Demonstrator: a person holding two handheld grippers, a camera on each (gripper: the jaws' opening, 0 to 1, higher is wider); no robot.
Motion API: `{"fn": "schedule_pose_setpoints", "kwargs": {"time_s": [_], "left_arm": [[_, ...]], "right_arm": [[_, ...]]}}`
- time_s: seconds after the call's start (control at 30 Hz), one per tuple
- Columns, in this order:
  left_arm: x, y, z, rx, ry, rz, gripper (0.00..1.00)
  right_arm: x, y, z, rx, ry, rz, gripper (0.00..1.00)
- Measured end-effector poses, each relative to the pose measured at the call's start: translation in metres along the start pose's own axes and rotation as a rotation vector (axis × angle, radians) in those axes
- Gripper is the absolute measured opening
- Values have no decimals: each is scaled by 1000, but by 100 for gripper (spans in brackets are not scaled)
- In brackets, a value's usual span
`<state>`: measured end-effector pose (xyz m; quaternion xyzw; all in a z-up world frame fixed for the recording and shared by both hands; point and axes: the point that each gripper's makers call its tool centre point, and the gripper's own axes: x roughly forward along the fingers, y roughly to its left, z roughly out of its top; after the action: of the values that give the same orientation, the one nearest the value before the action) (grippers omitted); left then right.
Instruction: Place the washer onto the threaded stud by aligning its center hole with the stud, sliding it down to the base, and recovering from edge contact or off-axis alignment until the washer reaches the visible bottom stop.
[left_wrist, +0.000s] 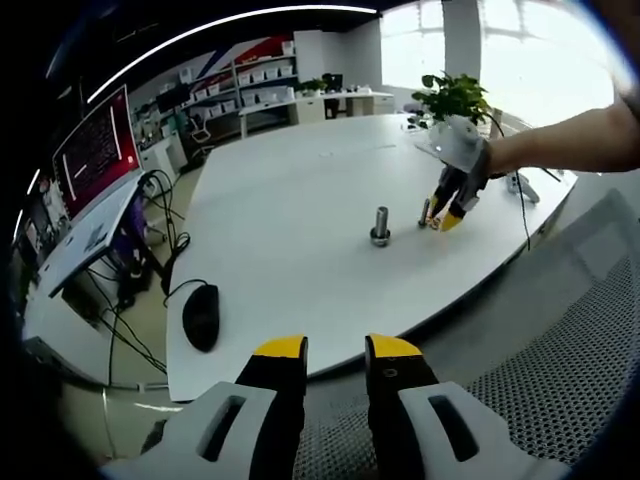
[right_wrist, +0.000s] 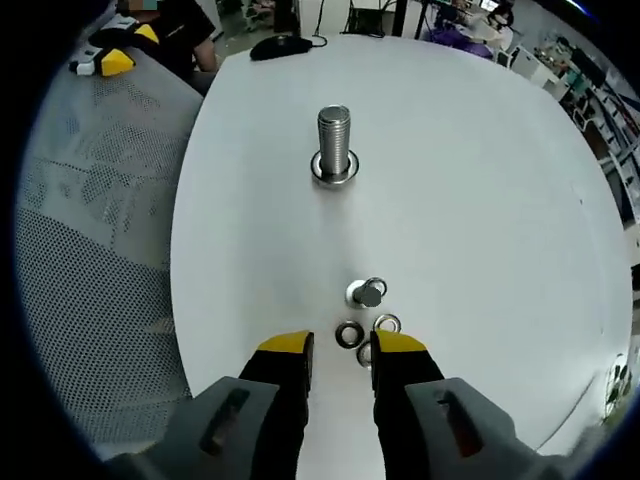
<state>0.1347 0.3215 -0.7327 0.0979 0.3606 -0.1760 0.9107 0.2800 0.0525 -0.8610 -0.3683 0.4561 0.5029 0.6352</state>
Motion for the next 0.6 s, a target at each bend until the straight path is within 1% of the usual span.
{"fn": "schedule_pose_setpoints", "kwargs": {"time_s": [0.1,0.23,0.47,0.57,0.6], "left_arm": [[0,0,0,-1,0,1,21],[0,0,0,-1,1,0,21],[0,0,0,-2,0,1,21],[0,0,0,-3,0,1,21],[0,0,0,-2,0,0,21]], "right_arm": [[3,-1,-2,-27,14,13,25],[7,-4,-4,-51,42,12,25],[7,-4,-2,-67,46,22,23],[8,-5,-2,-86,50,25,21],[8,-5,-2,-97,52,23,18]]}}
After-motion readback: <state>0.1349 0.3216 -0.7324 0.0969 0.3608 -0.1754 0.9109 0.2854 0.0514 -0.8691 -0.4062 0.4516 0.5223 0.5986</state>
